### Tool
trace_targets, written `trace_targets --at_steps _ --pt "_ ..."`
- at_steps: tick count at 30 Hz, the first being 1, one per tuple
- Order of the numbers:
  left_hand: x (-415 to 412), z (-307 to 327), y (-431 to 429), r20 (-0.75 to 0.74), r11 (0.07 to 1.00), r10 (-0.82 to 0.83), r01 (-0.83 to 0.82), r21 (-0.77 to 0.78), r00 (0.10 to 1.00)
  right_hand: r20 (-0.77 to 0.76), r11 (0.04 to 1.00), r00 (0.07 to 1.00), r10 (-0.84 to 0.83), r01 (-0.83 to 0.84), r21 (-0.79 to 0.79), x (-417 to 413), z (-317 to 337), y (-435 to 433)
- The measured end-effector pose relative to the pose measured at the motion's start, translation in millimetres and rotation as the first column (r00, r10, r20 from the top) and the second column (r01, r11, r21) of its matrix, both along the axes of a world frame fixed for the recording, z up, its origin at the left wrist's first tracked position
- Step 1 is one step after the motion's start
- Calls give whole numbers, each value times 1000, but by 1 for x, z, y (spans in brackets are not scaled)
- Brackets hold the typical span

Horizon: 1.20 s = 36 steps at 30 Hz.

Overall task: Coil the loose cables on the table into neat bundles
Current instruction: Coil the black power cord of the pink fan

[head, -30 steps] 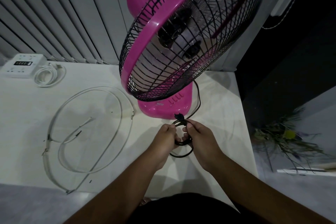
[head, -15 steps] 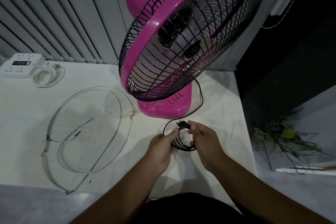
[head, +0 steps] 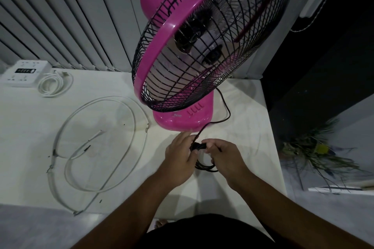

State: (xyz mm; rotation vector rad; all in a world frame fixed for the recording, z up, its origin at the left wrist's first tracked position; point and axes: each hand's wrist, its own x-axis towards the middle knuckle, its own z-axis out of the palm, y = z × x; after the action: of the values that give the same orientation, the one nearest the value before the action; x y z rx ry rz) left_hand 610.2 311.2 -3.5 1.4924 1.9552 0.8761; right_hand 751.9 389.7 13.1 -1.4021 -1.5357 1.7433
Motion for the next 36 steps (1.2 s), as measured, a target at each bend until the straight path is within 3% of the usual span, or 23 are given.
trace_targets --at_steps 5,8,10,13,15,17,19,22,27,30,32,36 --pt "-11 6 3 41 972 -125 131 -193 991 16 975 989 144 -145 168 -2 3 0" --pt "-13 15 6 169 962 -144 178 -207 975 -31 982 994 105 -99 164 -3 1 0" --pt "-14 17 6 167 959 -178 209 -192 970 -20 971 991 130 -123 203 0 -3 3" --pt "-18 18 3 116 953 -216 235 -192 969 182 884 954 238 -290 367 7 -8 11" --pt "-21 18 0 86 946 -238 251 -205 967 365 802 897 251 -403 440 10 -11 17" --pt "-23 18 -1 65 950 -236 245 -194 969 450 709 859 244 -475 522 12 -9 23" --pt "-22 17 -2 76 964 -205 214 -160 976 403 692 876 265 -464 552 13 -4 30" --pt "-16 15 -1 152 990 -121 130 -51 981 299 749 899 320 -434 501 11 1 37" --pt "-5 17 7 290 998 -30 13 61 957 333 714 893 303 -444 541 6 0 44" --pt "0 18 13 348 993 17 -55 100 937 203 712 949 241 -315 627 1 0 46" --pt "5 20 16 398 989 44 -97 114 916 158 775 972 172 -233 588 -2 2 43" --pt "9 13 19 446 984 80 -141 105 892 161 761 956 243 -291 579 -4 4 44"
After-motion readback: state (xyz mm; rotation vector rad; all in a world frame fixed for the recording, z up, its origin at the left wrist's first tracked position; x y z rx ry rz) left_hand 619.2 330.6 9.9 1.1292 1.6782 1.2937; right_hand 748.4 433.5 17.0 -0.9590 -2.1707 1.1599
